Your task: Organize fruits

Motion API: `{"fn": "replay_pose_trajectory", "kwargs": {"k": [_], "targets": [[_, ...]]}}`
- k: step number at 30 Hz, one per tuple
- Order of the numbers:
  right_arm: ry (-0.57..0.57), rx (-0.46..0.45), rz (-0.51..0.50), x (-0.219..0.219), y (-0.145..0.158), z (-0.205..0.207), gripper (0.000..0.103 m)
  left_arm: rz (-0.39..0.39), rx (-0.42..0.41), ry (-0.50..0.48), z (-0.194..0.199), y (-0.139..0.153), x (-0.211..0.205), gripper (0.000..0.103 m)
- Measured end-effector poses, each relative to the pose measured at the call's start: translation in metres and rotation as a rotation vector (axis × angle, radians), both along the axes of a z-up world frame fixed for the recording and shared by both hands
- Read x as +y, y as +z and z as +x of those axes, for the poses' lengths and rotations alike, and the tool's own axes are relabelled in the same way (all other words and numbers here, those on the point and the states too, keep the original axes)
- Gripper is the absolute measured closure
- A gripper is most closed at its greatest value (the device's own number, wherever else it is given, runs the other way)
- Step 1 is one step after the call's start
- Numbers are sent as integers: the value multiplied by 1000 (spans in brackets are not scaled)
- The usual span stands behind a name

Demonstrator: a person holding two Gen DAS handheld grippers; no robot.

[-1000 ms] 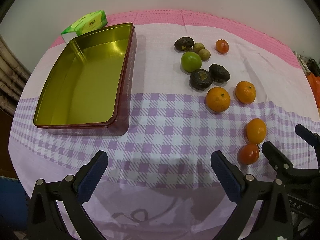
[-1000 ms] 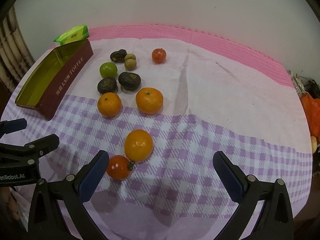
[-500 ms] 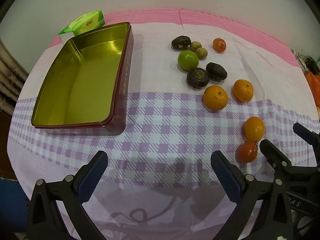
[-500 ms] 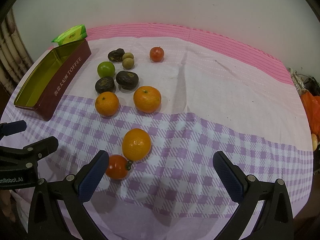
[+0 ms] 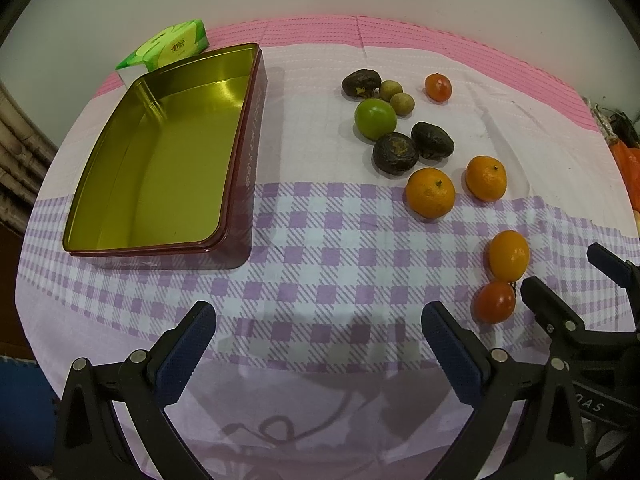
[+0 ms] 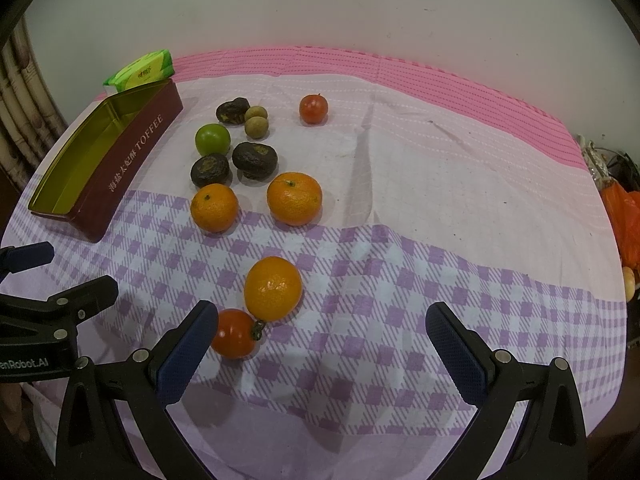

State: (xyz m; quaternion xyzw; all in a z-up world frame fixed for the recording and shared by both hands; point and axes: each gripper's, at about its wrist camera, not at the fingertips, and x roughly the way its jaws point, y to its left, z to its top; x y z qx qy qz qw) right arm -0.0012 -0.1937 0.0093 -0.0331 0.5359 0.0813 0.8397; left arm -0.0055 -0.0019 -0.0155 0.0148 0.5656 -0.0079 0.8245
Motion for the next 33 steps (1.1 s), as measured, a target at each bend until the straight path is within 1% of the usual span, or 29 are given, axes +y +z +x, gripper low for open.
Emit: {"fn": "replay_pose_trajectory", "kwargs": {"k": [21, 33], "targets": [[-9, -1, 1, -1, 2, 0, 0, -3, 10, -1, -4, -2, 2, 1], [-36, -6, 8, -8, 3, 1, 0, -3, 13, -1, -5, -4, 4, 1]]}}
